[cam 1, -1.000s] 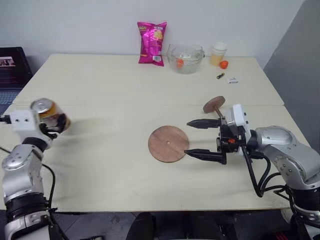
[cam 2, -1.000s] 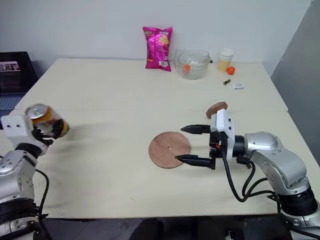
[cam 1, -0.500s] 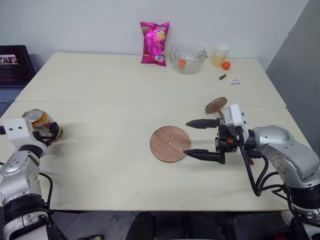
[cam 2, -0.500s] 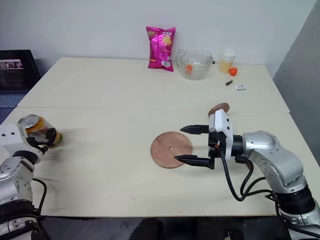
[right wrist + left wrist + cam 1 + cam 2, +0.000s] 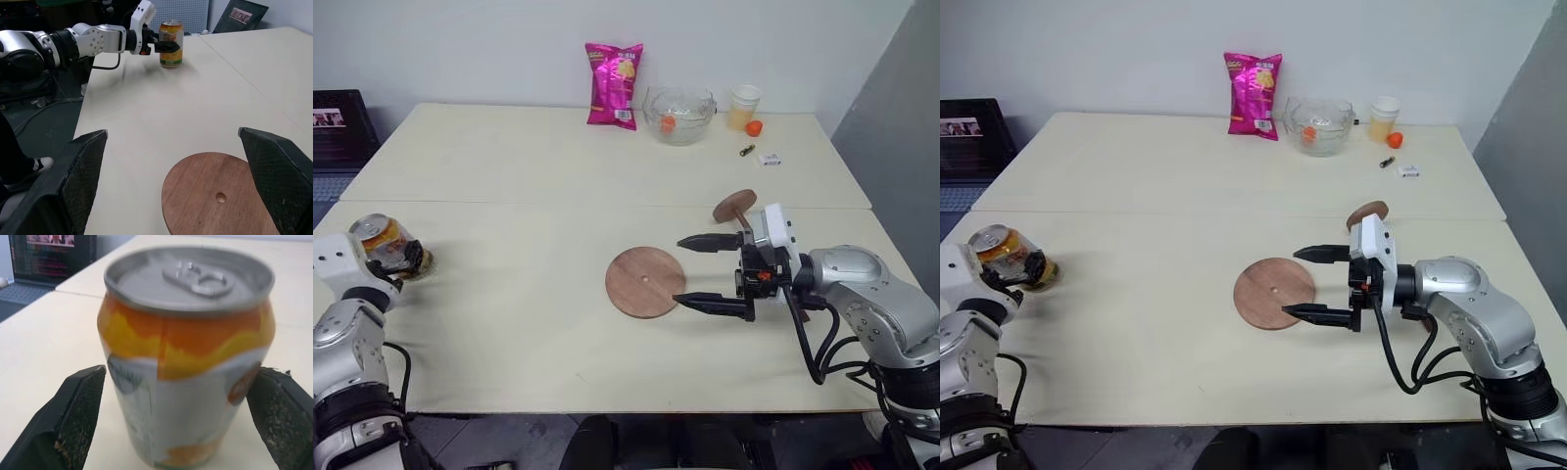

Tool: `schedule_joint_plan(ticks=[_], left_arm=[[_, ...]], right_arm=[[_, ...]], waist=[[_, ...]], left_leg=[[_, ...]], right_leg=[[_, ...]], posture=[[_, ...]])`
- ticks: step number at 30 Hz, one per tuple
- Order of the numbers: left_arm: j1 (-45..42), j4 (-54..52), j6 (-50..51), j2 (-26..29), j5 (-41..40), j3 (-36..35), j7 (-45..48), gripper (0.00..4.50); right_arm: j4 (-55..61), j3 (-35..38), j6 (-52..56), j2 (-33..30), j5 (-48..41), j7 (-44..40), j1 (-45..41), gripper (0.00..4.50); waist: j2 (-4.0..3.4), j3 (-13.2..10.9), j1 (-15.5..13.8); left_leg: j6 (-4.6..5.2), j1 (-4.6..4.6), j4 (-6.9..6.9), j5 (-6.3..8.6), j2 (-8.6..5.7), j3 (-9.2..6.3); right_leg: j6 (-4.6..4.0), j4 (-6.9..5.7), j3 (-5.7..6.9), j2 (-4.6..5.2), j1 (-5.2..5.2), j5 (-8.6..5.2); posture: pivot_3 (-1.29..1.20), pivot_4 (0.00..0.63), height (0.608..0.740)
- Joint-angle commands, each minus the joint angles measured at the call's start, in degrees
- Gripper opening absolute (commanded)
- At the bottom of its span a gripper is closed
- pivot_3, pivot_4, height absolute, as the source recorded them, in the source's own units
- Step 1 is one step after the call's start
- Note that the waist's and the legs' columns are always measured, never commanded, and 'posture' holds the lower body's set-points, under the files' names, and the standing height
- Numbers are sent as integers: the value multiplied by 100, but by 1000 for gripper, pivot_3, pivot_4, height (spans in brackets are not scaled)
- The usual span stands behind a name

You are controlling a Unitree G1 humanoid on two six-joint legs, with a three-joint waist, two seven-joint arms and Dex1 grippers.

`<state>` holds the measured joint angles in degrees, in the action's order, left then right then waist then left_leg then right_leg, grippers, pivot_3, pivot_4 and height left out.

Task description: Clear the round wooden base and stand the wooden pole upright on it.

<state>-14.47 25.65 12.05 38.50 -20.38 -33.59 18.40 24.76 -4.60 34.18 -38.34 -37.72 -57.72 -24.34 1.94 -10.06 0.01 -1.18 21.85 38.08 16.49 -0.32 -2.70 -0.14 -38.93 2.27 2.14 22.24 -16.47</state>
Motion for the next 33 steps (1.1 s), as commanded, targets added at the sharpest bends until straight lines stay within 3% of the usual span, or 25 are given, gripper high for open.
schedule_joint_plan(ticks=[1, 11, 16, 22, 27, 33], left_arm=[[292, -661, -21, 69, -64, -189, -22, 4476], [1353, -1974, 162, -130, -257, -432, 35, 4476], [2391, -2754, -332, -29, 74, -360, 512, 4476], [3128, -3891, -85, 27, -323, -197, 1394, 4476], [3006, -4829, 580, 548, -818, 302, 2174, 4476], [2275, -5640, 1413, 1359, -1396, 1283, 3025, 4476]], right_arm=[[115, 158, -83, -29, -79, -68, -104, 4500], [28, 201, -154, -32, -40, -107, -130, 4500], [7, 265, -161, -66, -9, -104, -100, 4500], [23, 454, -116, -223, -19, -67, 55, 4500], [63, 752, 8, -492, -67, 7, 228, 4500], [203, 927, 296, -779, 34, 381, 274, 4500]], waist=[[0, 0, 2], [-1, 0, 8], [-2, -1, 5], [-4, -2, -61], [-9, -5, -103], [-23, -11, -80]], left_leg=[[0, 0, 0, 0, 0, 0], [0, -1, -2, 1, 0, 4], [1, -2, -4, 2, 1, 4], [2, -1, -4, 2, 0, 3], [2, 1, -4, 2, -1, 4], [3, 0, -5, 2, -2, 7]], right_leg=[[0, 0, 0, 1, 0, 0], [-1, 4, -4, 6, 0, 0], [-2, 4, -4, 6, 0, 0], [-3, 7, -3, 8, -1, -1], [-3, 8, -2, 8, -3, -1], [-4, 6, -3, 3, -3, -1]], posture=[[0, 150, 740], [0, 150, 740], [0, 150, 740], [0, 150, 740], [0, 150, 740], [0, 150, 740]])
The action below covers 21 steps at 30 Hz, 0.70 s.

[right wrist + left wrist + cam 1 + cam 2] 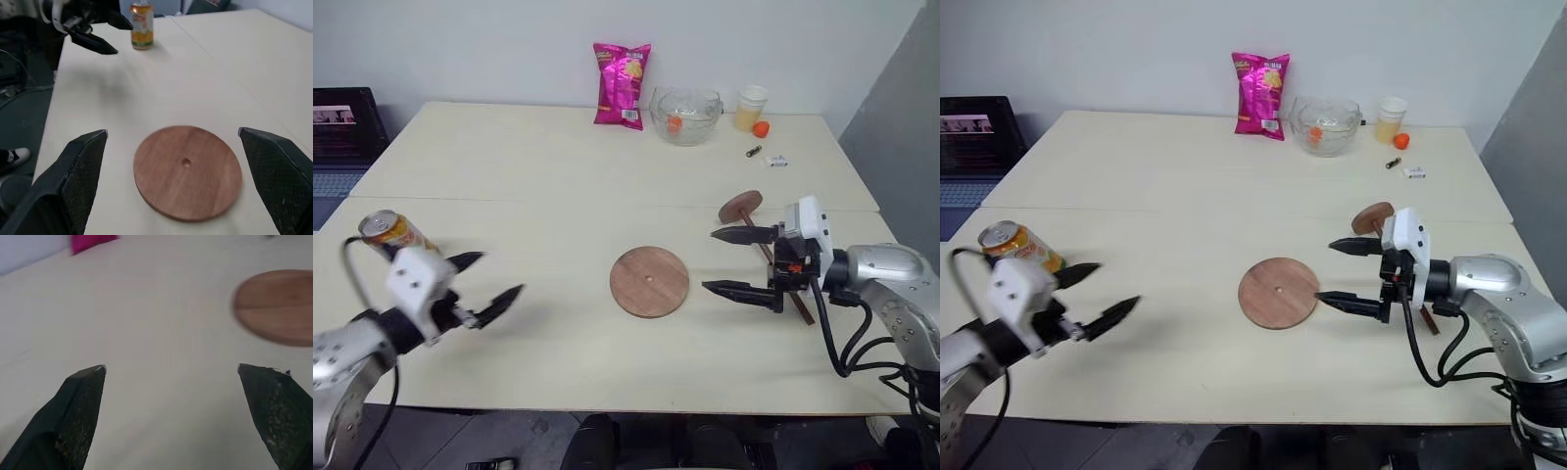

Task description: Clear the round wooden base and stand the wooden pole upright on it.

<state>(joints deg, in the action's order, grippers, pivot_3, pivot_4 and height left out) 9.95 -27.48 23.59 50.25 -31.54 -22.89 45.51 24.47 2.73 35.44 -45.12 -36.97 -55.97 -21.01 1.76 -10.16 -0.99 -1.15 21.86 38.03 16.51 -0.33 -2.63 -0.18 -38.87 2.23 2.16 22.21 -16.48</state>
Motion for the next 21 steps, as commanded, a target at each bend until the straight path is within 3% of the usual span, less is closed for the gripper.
schedule_joint_plan(ticks=[1, 5, 8, 17, 21], left_arm=[[-277, -386, 325, 260, -327, 337, 428, 4476], [-1576, -346, 475, 380, -385, 1104, 686, 4476], [-2069, -340, 502, 417, -445, 1389, 990, 4476], [-2525, -408, 389, 285, -204, 1907, 1151, 4476], [-2599, -410, 123, 190, 134, 2252, 1246, 4476]], right_arm=[[269, 189, 225, -161, -57, 197, -58, 4500], [351, 75, 946, -614, 496, 945, -100, 4500], [165, -47, 1424, -789, 632, 1166, -223, 4500], [-1027, -1019, 2714, -508, 1279, 1788, -1401, 4500], [-2092, -1632, 3015, -343, 1756, 1851, -2025, 4500]], waist=[[-6, -2, 53], [-16, -8, 76], [-19, -8, 78], [-23, -11, 139], [-23, -11, 126]], left_leg=[[0, -2, 0, 0, 0, 5], [1, -2, -1, -1, 1, 0], [1, -1, 0, -1, -1, 0], [1, -5, 0, -2, 2, 8], [1, 1, 1, -2, -1, 11]], right_leg=[[0, 0, -4, -1, 0, 0], [-1, -9, -1, -7, 1, -1], [0, -7, -2, -11, -1, -1], [0, -9, -12, -16, 3, -2], [1, -4, -14, -14, 3, -2]], posture=[[0, 150, 740], [0, 150, 740], [0, 150, 740], [0, 150, 740], [0, 150, 740]])
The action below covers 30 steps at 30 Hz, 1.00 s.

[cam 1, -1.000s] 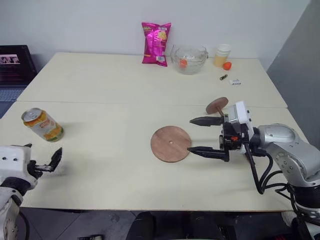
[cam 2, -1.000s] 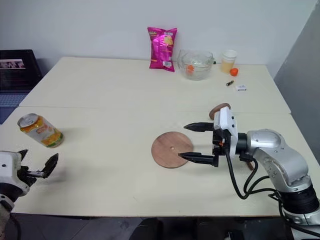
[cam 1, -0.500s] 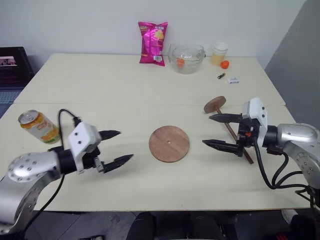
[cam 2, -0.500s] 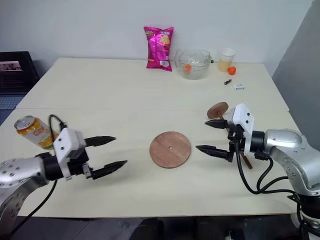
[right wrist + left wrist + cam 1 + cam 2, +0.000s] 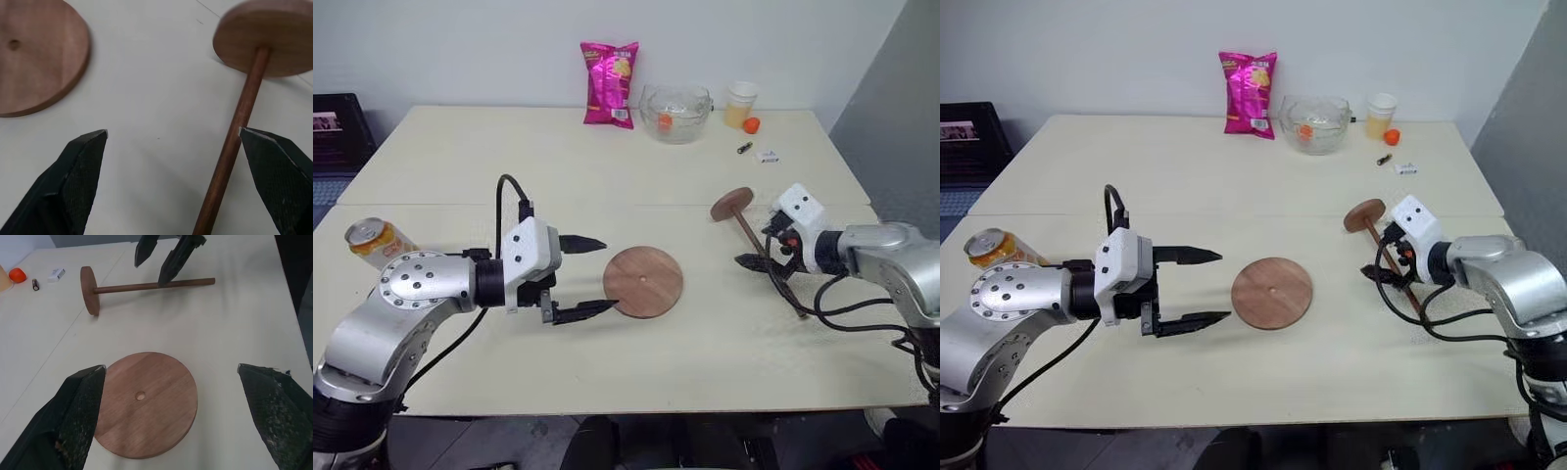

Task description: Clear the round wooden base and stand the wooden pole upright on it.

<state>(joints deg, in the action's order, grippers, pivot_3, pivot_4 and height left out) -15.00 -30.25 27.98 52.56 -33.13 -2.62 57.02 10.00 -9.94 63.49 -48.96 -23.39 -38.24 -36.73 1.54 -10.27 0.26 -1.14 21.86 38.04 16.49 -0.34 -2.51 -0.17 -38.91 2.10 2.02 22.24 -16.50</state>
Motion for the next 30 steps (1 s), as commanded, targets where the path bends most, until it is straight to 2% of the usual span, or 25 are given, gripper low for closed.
schedule_joint_plan(ticks=[1, 14, 17, 23, 24, 30], left_arm=[[-120, -104, -431, -70, 434, 321, 108, 4476], [159, -218, -829, -489, 1050, 725, -49, 4476], [233, -186, -910, -496, 1118, 686, -56, 4500], [270, -163, -978, -572, 1245, 754, -73, 4500], [267, -157, -983, -583, 1257, 763, -71, 4500], [188, -85, -1016, -644, 1380, 844, -16, 4500]], right_arm=[[-966, -540, 289, 92, 517, 60, -636, 4500], [-4205, -1861, 192, 633, 1372, -1413, -2578, 4500], [-4598, -2101, 162, 731, 1541, -1806, -2875, 3995], [-5218, -2293, 180, 963, 1842, -2214, -3217, 2416], [-5296, -2315, 201, 993, 1880, -2266, -3251, 2290], [-5622, -2168, 236, 1140, 2015, -2373, -3374, 863]], waist=[[0, 0, 0], [-5, -3, 10], [-10, -6, 16], [-12, -7, 13], [-13, -8, 12], [-15, -9, 10]], left_leg=[[0, 1, 0, 0, 0, 2], [1, 1, 0, 0, 1, 4], [1, 0, 0, 0, 1, 7], [1, 1, 0, 0, 2, 3], [1, 1, 0, 0, 2, 3], [1, 1, 0, 0, 1, 3]], right_leg=[[0, 0, -2, 0, 0, 0], [-1, -2, -3, -1, 5, 1], [-2, -3, -5, 0, 6, 1], [-2, -3, -2, 0, 6, 1], [-2, -3, -2, 0, 6, 1], [-2, -4, -2, 0, 6, 1]], posture=[[0, 150, 740], [0, 150, 740], [0, 150, 740], [0, 150, 740], [0, 150, 740], [0, 150, 740]])
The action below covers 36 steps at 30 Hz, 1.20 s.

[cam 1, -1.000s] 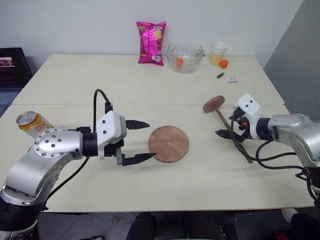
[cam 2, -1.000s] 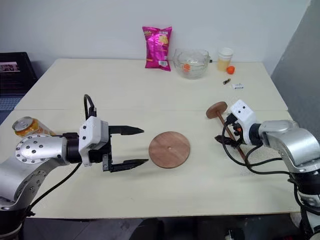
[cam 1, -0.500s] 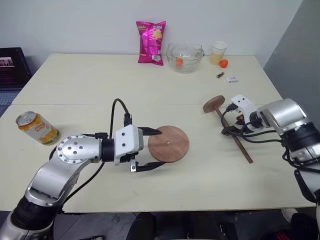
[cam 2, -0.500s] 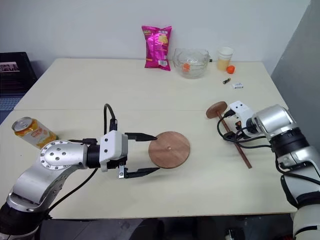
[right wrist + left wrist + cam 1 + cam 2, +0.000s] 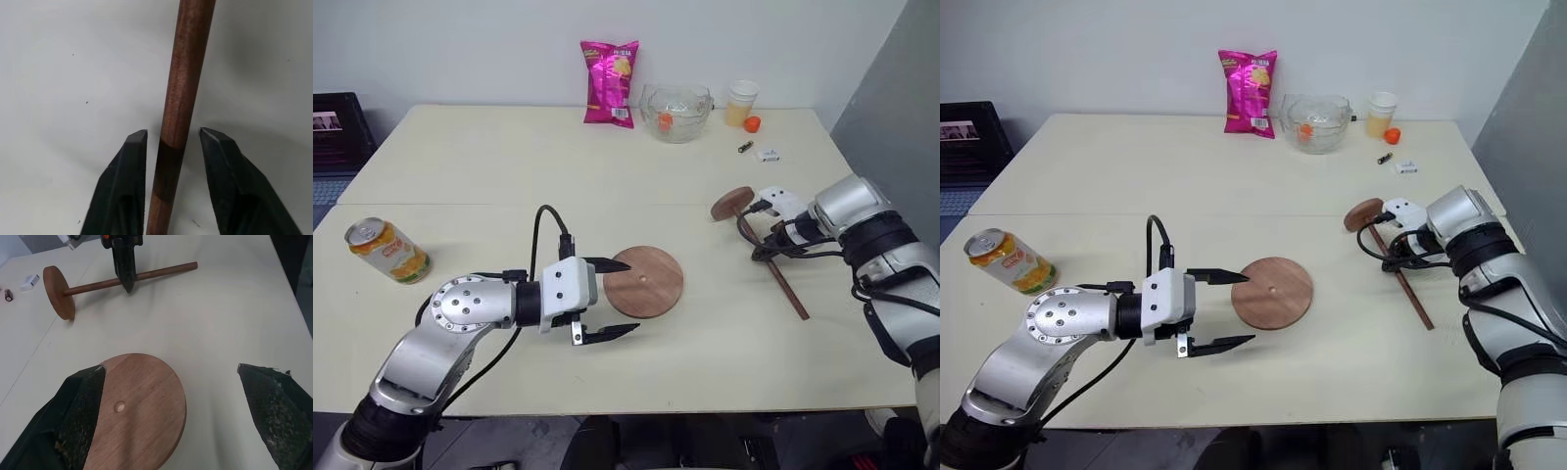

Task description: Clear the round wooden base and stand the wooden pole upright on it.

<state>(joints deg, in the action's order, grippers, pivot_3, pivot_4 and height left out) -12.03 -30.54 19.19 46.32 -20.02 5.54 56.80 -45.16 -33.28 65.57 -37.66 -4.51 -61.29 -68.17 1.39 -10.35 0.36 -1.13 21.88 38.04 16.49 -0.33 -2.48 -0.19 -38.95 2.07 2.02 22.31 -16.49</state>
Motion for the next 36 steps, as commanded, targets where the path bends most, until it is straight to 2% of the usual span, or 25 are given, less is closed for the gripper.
schedule_joint_plan(ticks=[1, 3, 8, 12, 15, 18, 22, 24, 26, 28, 30, 36], left_arm=[[-122, -41, -140, -27, 79, 32, 16, 4500], [-125, -16, -153, -22, 86, 32, 42, 4500], [-110, 77, -96, 60, -19, -112, 136, 4500], [210, 219, 182, 237, -377, -853, 100, 4500], [397, 200, 244, 291, -447, -1124, 60, 4500], [718, 129, 397, 275, -636, -1570, -39, 4500], [1161, 157, 321, 422, -628, -1835, 116, 4500], [1249, 208, 303, 464, -640, -1866, 165, 4500], [1251, 254, 285, 465, -643, -1878, 166, 4500], [1147, 327, 336, 471, -668, -1784, 202, 4500], [1099, 374, 348, 490, -666, -1721, 252, 4500], [954, 539, 313, 456, -619, -1620, 338, 4500]], right_arm=[[-132, 192, 38, 24, 134, -68, -242, 621], [-174, 317, 144, 70, 106, -37, -286, 207], [-63, 869, 465, 147, -57, 112, -457, 209], [1996, 2810, 446, 347, -1001, 571, -225, 209], [3281, 3316, 143, 476, -1259, 830, 251, 209], [4687, 4119, -689, 1067, -1819, 1120, 1024, 209], [6002, 3894, -2558, 1754, -1710, 1325, 2288, 209], [6228, 3647, -3314, 1914, -1565, 1305, 2720, 209], [6273, 3553, -3600, 2033, -1701, 1234, 2948, 209], [6232, 3265, -4356, 2426, -1627, 1299, 3435, 209], [6176, 3052, -4793, 2595, -1522, 1342, 3700, 209], [6068, 2671, -4976, 2748, -1569, 1353, 3962, 209]], waist=[[-1, 0, 0], [-1, -1, -1], [-7, -4, 4], [-28, -18, 41], [-30, -18, 46], [-9, -6, 10], [-17, -10, -10], [-20, -13, -26], [-23, -15, -22], [-21, -13, -20], [-20, -12, -13], [-24, -15, -2]], left_leg=[[0, 0, 0, 0, 0, 0], [0, 0, 0, 0, 0, 0], [0, 0, 0, 0, 0, 1], [0, 12, 0, 0, 1, 3], [-1, 17, -6, 0, 8, -3], [-1, 17, -10, 0, 5, -11], [-1, 14, 1, 1, 1, -11], [-1, 13, 0, 0, -3, -11], [-2, 7, 2, 0, -2, -11], [-2, 1, 3, 0, -1, -11], [-2, -8, -2, 0, 4, -14], [-2, -8, -1, 0, 5, -12]], right_leg=[[0, 0, 0, 0, 0, 0], [0, 0, 0, 0, 0, 0], [0, -1, -1, 0, 2, 0], [0, -4, -5, 0, 14, 1], [0, -7, 3, -6, 24, 0], [1, 4, 9, -3, 15, 0], [4, 3, 6, 3, 5, 0], [5, 1, 7, 5, 5, 1], [5, -1, 7, 4, 3, 1], [4, -4, 7, 2, 0, 1], [3, -4, 9, -3, -5, 0], [3, -6, 6, -5, -2, 0]], posture=[[0, 150, 740], [0, 150, 740], [0, 150, 740], [0, 150, 740], [0, 150, 740], [0, 150, 740], [0, 150, 740], [0, 150, 740], [0, 150, 740], [0, 150, 740], [0, 150, 740], [0, 150, 740]])
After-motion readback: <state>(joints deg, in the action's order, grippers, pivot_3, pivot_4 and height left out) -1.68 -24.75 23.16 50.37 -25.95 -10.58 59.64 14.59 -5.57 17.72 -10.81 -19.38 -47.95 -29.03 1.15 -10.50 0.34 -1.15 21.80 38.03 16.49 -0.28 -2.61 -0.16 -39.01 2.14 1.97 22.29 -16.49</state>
